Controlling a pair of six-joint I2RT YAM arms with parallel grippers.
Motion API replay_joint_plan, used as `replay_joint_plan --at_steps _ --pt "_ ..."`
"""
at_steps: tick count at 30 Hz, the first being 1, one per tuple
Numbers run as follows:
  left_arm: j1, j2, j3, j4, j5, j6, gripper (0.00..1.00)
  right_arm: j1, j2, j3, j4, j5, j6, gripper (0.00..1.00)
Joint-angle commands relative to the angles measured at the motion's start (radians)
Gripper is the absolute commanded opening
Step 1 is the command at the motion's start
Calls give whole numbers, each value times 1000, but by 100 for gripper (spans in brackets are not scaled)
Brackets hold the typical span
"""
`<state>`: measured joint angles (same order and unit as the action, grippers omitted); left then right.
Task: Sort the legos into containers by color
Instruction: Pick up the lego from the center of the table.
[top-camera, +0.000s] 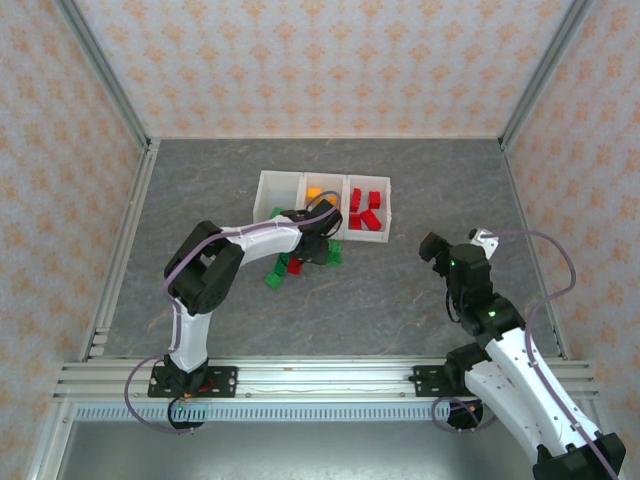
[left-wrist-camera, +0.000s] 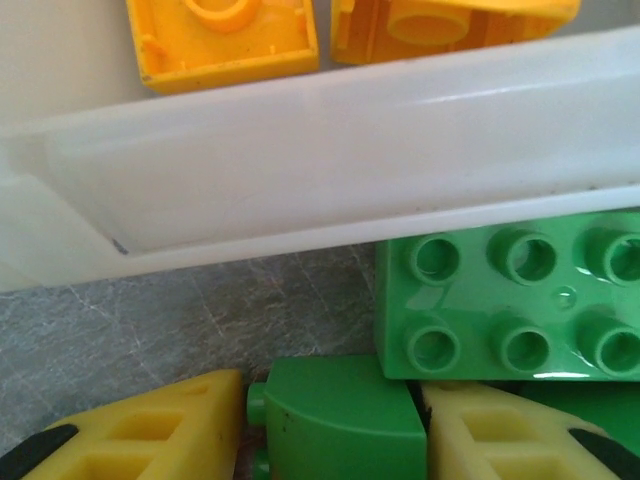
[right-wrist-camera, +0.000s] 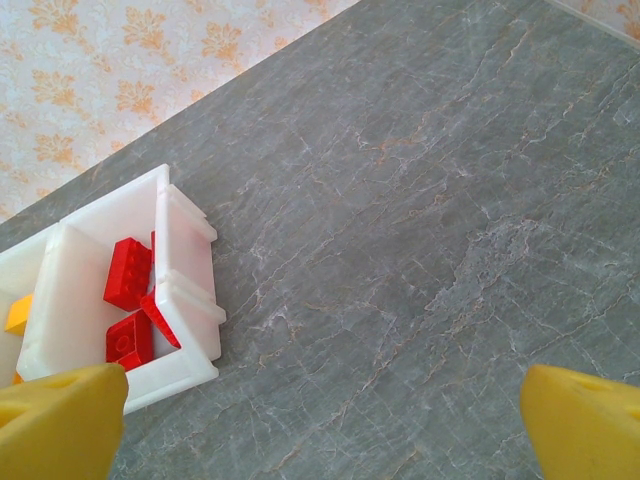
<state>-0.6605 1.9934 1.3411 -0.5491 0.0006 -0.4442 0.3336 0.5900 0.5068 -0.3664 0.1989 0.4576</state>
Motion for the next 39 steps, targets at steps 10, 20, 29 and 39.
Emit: replay_joint_plan --at_steps 10,20,29,39 --pt "6 33 -9 -46 -9 19 47 1 -10 -2 14 29 13 100" --pt "-14 52 39 -58 18 27 35 2 -10 0 12 31 15 100" --pt "-21 26 27 -62 -22 0 9 2 -12 2 8 32 16 100" --pt "-9 -256 18 -81 -223 -50 6 2 -13 6 4 40 15 100"
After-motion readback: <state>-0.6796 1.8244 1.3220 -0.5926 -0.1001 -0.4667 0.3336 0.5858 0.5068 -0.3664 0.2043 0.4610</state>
